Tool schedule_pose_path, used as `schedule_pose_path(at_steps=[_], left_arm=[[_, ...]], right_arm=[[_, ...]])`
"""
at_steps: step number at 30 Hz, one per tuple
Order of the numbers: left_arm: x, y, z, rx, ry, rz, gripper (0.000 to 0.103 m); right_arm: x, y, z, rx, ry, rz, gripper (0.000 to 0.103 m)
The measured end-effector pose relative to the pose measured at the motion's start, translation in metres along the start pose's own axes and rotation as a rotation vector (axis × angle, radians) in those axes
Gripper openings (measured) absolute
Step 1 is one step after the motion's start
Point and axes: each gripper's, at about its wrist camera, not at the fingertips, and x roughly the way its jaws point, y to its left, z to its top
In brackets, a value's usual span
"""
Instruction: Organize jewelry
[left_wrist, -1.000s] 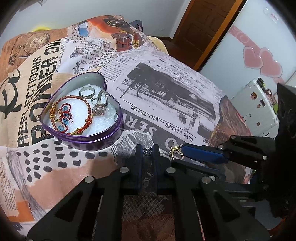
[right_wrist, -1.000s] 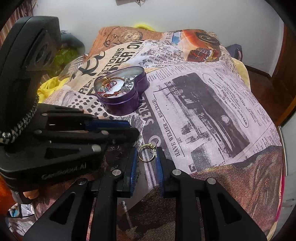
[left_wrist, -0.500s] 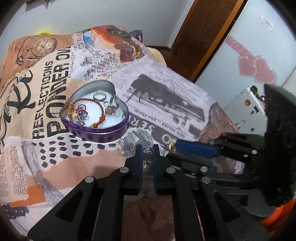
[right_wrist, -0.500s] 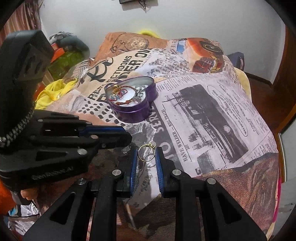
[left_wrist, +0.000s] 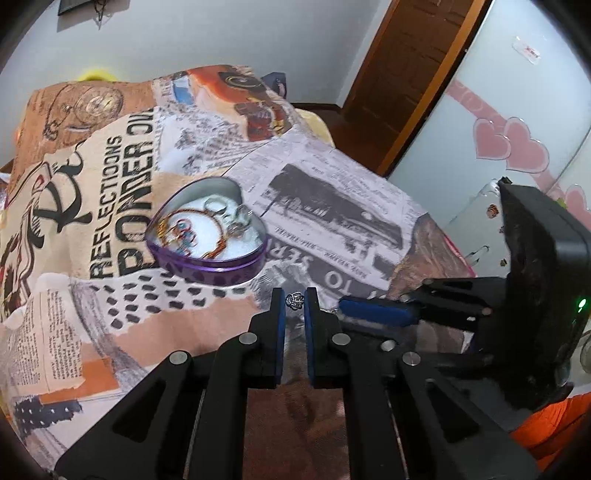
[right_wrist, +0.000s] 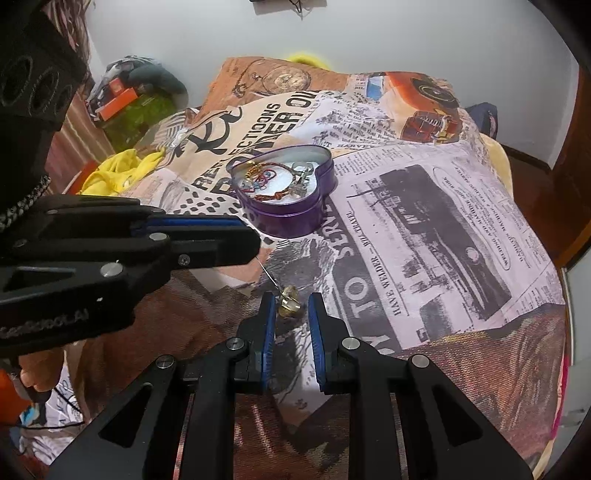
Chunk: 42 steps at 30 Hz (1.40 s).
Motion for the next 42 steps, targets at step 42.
schedule_pose_path(at_steps=[42], left_arm=[[-0.023,0.044,-0.011,-0.083,-0.043,0.101,0.008]], right_arm=[[0.031,0.018,0.018,-0.079,0.039,-0.038,0.033]])
